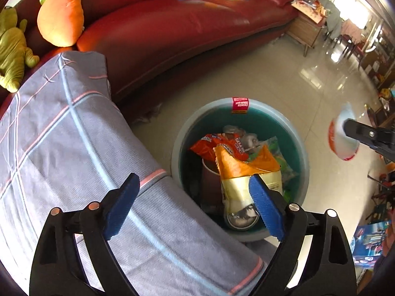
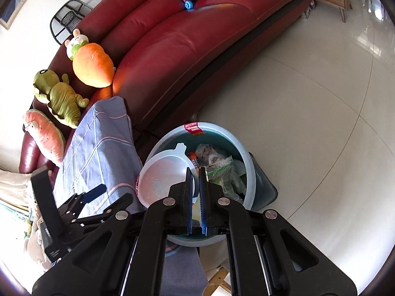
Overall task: Collect trash
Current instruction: 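Open both tools to drop the chip bag and lid into the teal bin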
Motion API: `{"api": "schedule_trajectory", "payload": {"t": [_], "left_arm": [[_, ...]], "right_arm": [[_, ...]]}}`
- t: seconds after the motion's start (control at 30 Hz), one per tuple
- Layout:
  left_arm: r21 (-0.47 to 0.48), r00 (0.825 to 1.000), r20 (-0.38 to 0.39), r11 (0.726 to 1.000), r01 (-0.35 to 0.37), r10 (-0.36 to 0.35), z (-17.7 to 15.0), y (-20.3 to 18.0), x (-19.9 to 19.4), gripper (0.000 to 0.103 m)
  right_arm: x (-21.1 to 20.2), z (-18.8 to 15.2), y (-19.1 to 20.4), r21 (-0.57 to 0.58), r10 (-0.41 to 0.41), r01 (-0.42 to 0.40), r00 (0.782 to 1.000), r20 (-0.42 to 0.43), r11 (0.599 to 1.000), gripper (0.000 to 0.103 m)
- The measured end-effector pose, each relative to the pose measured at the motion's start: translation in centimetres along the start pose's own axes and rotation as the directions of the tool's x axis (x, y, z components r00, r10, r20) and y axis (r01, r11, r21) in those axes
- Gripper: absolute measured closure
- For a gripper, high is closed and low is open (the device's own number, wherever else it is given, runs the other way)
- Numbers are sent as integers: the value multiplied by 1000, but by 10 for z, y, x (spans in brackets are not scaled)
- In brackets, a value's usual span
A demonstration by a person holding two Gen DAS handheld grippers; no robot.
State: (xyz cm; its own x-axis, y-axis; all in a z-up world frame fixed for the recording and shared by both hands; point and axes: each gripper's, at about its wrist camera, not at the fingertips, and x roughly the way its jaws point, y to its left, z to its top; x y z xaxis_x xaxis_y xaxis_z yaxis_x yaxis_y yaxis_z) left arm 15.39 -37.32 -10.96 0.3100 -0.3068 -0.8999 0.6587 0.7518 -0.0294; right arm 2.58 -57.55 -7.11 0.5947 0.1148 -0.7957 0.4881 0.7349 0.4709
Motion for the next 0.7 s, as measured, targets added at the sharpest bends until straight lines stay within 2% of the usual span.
{"api": "schedule_trajectory", "payload": {"t": [0.4, 0.43, 0.47, 0.5, 0.53, 0.7], "left_arm": [[-31, 998, 22, 998, 51, -51, -12, 11, -20, 9], [-37, 998, 22, 998, 58, -57, -12, 12, -20, 9], [-42, 998, 20, 997, 63, -62, -12, 13, -20, 8], [-51, 998, 16, 996, 69, -68, -12, 14, -19, 8], [-56, 997, 14, 996, 71, -71, -13, 15, -18, 8], [-75, 996, 0, 993, 88, -89, -18, 19, -17, 8]], "right_arm": [[29, 15, 22, -48, -39, 38, 999, -19, 998, 94], [32, 15, 25, -55, -38, 37, 999, -22, 998, 91], [35, 16, 27, -59, -35, 34, 999, -25, 998, 82], [38, 16, 29, -60, -35, 33, 999, -28, 998, 57], [40, 15, 30, -63, -36, 34, 999, -26, 997, 43], [42, 9, 29, -60, -47, 44, 998, -45, 997, 41]]}}
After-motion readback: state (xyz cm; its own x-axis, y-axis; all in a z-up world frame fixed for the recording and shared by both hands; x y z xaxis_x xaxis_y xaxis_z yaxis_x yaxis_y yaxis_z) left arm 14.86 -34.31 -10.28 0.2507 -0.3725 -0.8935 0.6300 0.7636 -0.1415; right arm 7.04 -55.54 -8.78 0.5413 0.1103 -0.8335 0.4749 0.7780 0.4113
